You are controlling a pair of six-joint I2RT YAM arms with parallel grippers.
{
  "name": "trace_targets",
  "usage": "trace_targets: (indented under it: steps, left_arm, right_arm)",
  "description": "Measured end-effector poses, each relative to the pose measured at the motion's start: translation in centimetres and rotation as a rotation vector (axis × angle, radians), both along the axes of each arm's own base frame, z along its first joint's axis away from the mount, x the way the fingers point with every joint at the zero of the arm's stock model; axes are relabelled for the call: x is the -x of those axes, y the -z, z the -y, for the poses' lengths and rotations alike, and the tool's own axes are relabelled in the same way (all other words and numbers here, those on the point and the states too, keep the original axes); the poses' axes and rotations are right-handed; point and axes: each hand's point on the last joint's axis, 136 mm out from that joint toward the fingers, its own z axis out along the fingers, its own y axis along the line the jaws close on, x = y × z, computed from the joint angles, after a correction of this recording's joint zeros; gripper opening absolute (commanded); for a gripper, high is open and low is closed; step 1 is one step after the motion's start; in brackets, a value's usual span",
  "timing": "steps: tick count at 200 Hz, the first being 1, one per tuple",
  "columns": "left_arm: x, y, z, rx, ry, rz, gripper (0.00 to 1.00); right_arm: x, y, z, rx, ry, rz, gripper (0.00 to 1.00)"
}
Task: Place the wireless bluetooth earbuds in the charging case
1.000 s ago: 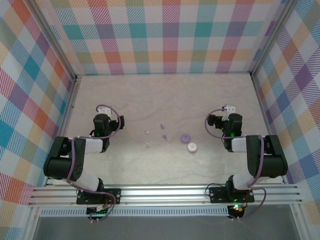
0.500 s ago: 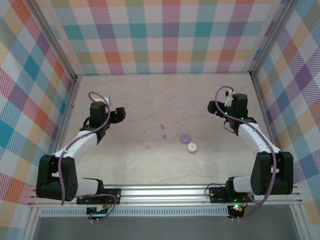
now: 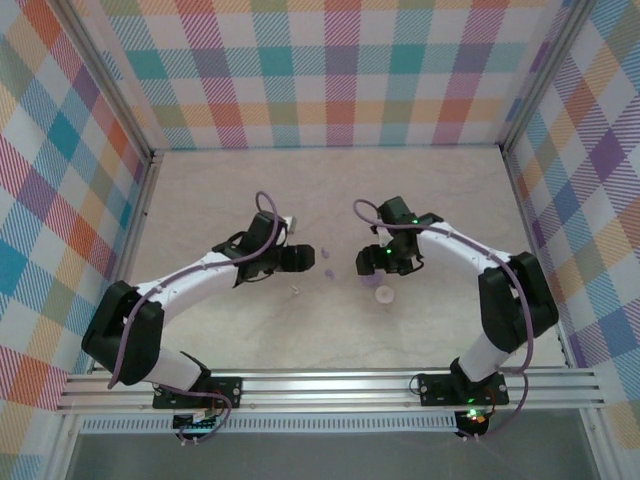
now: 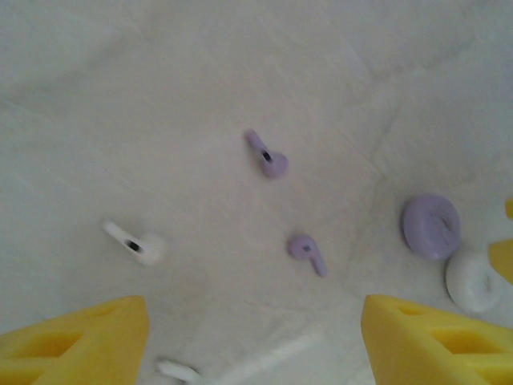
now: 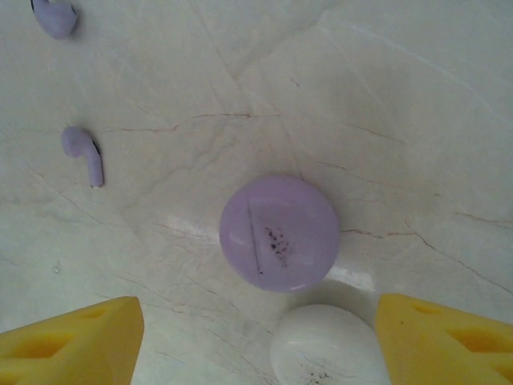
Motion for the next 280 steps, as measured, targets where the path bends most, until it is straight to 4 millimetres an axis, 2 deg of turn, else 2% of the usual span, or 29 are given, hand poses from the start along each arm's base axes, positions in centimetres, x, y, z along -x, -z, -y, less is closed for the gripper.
trace_targets:
  steps: [17, 60, 99, 152, 205, 249, 263, 280]
  left_arm:
    - [0.3, 0.0, 0.5, 0.010, -0.004, -0.010, 0.72]
    - [0.1, 0.2, 0.1, 0.004, -0.044, -0.017, 0.72]
    - [0.3, 0.4, -0.2, -0.003, -0.060, -0.033, 0.72]
    - [0.3, 0.4, -0.3, -0.006, -0.064, -0.032, 0.72]
    - [0.5, -0.1, -0.6, -0.007, -0.068, -0.025, 0.72]
    - [0.4, -2.2, -0.5, 0.032, -0.067, 0.026, 0.76]
    - [0.3, -3.6, -0.4, 0.069, -0.067, 0.077, 0.81]
    - [0.4, -5.3, -0.4, 0.126, -0.064, 0.151, 0.83]
  right_arm:
    - [-0.1, 0.5, -0.4, 0.067, -0.052, -0.005, 0.79]
    - [-0.8, 2.5, 0.0, 0.215, -0.137, -0.040, 0.73]
    - [-1.0, 3.5, -0.3, 0.252, -0.172, -0.064, 0.72]
    - [-0.7, 5.1, -0.5, 0.276, -0.187, -0.105, 0.63]
    - [-0.7, 5.0, -0.4, 0.280, -0.164, -0.106, 0.45]
    - [-0.8, 4.3, -0.6, 0.253, -0.099, -0.112, 0.44]
    - [-1.3, 3.3, -0.9, 0.219, -0.059, -0.104, 0.46]
    - [-2.2, 1.0, -1.2, 0.135, 0.014, -0.085, 0.47]
